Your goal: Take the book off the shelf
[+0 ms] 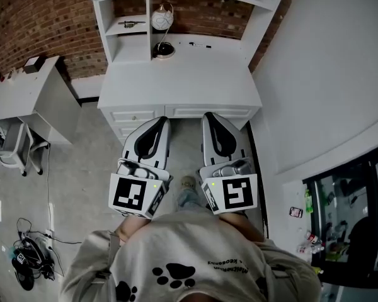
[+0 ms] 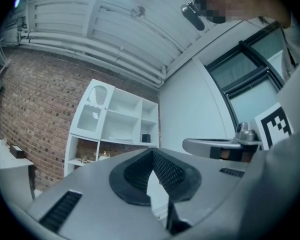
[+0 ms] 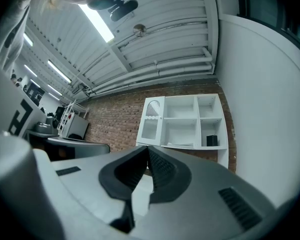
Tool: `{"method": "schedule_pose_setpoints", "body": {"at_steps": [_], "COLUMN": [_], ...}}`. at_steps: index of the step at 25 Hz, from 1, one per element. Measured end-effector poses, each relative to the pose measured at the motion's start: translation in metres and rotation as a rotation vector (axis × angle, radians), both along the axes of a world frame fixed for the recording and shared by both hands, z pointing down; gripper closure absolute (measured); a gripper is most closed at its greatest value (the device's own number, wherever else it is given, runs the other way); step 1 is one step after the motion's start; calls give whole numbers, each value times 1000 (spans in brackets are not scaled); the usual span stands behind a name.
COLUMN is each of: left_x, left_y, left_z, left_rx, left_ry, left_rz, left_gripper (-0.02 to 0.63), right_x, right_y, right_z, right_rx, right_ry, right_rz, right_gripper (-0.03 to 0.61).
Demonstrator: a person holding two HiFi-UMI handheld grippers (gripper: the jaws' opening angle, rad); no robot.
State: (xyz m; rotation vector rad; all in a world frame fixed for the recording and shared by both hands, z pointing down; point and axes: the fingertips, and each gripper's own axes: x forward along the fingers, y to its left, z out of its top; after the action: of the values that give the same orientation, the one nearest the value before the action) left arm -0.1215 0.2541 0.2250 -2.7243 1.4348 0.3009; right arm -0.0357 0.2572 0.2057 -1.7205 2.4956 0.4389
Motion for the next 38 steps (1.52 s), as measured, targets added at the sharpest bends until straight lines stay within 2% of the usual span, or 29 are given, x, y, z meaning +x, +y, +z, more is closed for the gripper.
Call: {"method": "schedule_pose_setpoints", "body": {"at_steps": [9, 14, 22, 27, 38], "left_x": [30, 43, 67, 84, 90], "left_y": [-73, -115, -179, -219, -265], "left_z": [-5, -10, -20, -21, -12], "left_rx": [-7, -11, 40, 40, 27], "left_ry": [-46, -51, -47, -43, -39], "left_rz": [-29, -59, -76, -90, -125], "left_gripper": [607, 607, 607, 607, 607], "right_x": [33, 43, 61, 76, 83], "right_y": [-76, -121, -193, -235, -287], "right_z": [-4, -9, -15, -15, 0], "right_rx": [15, 16, 25, 23, -9], "right_ry": [-19, -21, -27, -26, -20], "right_rz": [-7, -52, -105, -124, -153], "right_gripper": [561, 561, 561, 561, 560]}}
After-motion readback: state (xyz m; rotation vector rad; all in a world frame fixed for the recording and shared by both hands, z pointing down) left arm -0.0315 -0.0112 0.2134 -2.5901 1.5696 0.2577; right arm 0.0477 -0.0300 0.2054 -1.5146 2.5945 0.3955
